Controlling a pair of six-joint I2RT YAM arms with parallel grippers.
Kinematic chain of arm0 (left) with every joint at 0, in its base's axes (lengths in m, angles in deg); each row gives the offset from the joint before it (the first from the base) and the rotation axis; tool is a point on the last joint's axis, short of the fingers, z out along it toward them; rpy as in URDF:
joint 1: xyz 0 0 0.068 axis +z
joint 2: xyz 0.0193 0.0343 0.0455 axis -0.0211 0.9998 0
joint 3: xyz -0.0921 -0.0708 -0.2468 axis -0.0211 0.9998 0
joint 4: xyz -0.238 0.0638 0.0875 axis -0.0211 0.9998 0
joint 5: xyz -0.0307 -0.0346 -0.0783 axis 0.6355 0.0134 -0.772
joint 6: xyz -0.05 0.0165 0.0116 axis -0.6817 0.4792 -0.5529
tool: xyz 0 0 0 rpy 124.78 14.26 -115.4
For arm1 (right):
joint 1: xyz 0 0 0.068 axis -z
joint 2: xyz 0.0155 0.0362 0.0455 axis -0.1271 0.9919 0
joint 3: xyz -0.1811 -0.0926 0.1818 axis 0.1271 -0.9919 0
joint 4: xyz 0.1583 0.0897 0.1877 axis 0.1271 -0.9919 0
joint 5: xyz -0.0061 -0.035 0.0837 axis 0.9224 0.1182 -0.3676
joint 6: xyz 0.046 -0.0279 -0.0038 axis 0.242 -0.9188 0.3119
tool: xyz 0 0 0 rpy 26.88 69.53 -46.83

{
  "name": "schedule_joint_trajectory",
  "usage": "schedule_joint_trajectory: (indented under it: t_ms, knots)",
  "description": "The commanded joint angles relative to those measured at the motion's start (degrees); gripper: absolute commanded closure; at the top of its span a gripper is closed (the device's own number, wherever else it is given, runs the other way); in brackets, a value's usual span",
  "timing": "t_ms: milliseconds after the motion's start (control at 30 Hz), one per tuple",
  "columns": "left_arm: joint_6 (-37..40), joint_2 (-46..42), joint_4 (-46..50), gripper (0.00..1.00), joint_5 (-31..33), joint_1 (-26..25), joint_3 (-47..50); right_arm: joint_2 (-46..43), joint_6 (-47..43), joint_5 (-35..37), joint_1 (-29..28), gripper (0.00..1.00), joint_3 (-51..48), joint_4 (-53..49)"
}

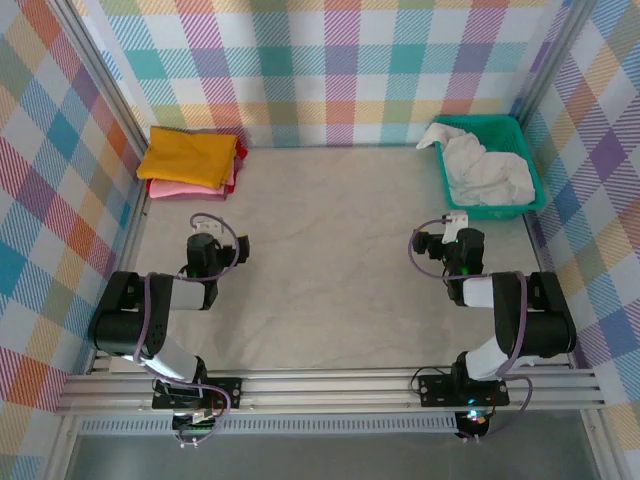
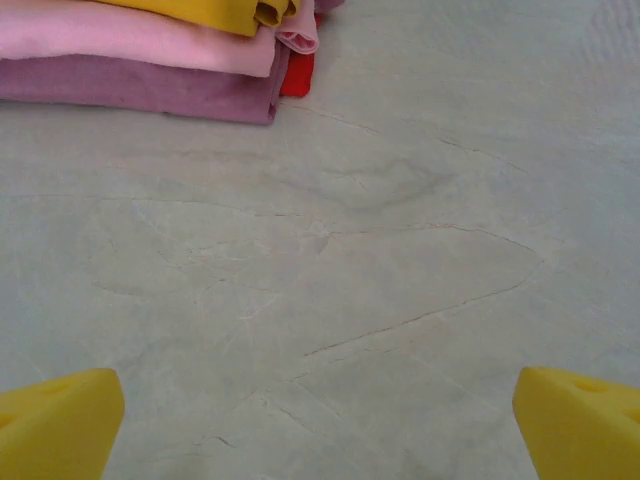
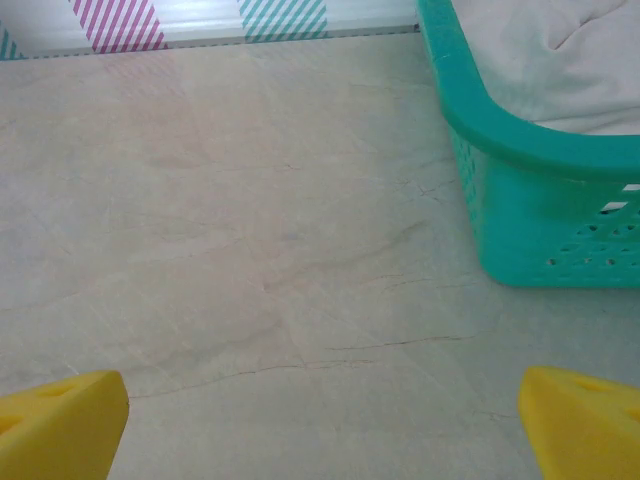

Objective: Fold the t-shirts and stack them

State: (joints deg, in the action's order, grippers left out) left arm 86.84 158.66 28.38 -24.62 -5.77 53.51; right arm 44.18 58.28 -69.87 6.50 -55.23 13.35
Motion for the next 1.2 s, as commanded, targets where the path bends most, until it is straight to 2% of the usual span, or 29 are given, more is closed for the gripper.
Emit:
schedule_joint_trajectory:
  t_ms: [0,700,767,800,833,900,933,1000,1067,1167]
  knots:
    - [0.02,0.31,-0.61,0.00,-0.51,0.79,-1.23,0.32,-0.10,-1.23,0.40,0.00,1.10,0.02]
    - [0.00,0.31,-0.62,0.00,-0.55,0.79,-1.23,0.28,-0.10,-1.24,0.41,0.00,1.02,0.09]
    - [0.08,0.03,-1.10,0.00,-0.46,0.73,-0.79,-0.64,0.22,0.99,0.01,0.00,0.89,0.13]
    - [0.11,-1.39,-0.85,0.00,-0.16,0.57,-0.70,-3.55,-0.42,3.03,-1.17,0.00,1.55,-3.15]
    - [1.09,-5.66,2.91,0.00,1.41,-0.64,-1.26,-7.55,-1.35,6.19,-2.98,0.00,4.28,-12.63]
    - [1.02,-17.00,17.16,0.00,7.00,-4.20,-5.41,-15.18,2.15,9.43,-5.33,0.00,12.01,-30.27]
    - [-1.27,-22.84,21.05,0.00,5.41,-4.94,-7.72,-17.60,4.11,7.28,-5.35,0.00,16.28,-36.49]
    - [-7.43,-27.70,23.21,0.00,2.08,-6.33,-13.30,-18.17,7.80,7.25,-5.31,0.00,26.15,-47.65]
    - [-9.01,-25.90,31.11,0.02,-1.65,-9.25,-24.68,-14.57,12.76,10.04,-4.59,0.00,38.52,-59.28]
    - [-2.44,-15.96,44.51,0.02,-2.58,-17.63,-44.05,-4.75,16.17,6.49,-1.45,0.00,57.10,-71.79]
